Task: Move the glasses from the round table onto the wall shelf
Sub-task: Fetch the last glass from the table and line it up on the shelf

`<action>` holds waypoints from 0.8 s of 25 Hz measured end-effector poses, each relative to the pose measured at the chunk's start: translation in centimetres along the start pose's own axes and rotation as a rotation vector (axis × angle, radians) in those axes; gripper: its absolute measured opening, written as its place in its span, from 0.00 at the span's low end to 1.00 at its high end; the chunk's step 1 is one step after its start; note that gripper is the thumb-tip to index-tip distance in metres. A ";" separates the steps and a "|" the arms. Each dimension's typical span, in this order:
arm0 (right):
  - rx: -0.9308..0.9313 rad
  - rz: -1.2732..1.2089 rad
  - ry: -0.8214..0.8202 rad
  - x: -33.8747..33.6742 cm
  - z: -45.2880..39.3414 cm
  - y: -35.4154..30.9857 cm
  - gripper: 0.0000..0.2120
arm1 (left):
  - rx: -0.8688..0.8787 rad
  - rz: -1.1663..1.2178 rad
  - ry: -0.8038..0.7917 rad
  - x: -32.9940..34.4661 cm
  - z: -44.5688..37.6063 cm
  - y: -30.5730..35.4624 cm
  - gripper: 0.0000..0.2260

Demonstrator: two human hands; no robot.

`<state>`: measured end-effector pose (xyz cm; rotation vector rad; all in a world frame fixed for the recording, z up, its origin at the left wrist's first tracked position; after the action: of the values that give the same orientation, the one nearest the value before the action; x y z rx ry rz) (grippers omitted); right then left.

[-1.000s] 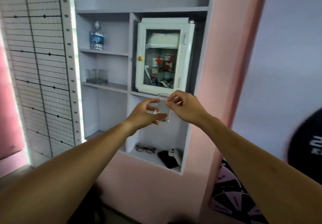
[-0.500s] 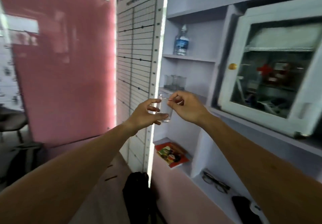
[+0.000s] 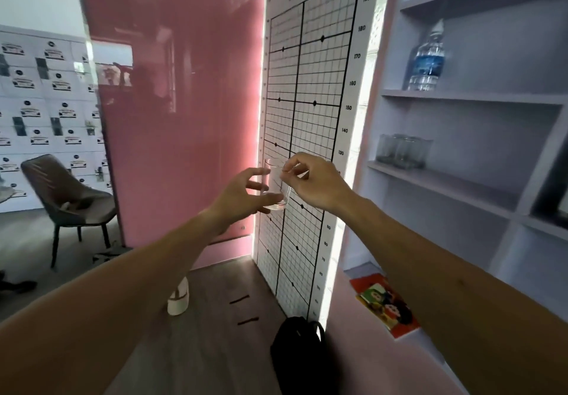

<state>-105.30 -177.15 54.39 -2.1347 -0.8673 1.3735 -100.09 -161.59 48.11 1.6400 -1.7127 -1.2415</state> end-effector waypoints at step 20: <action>0.378 0.310 0.419 -10.9 -5.7 10.6 0.03 | 0.209 0.249 -0.524 16.8 -17.1 -2.1 0.29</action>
<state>-100.68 -192.59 56.46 -2.1868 -0.1066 1.0534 -87.96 -182.23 50.47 1.2133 -2.3474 -1.4944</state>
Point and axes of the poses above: each hand's wrist, its own z-axis away from the middle knuckle, its own x-axis out of the palm, y = z × x, the point moved 8 cm from there along -z, towards the middle knuckle, and after that the axes turned 10 degrees about x, right-handed, at the moved point
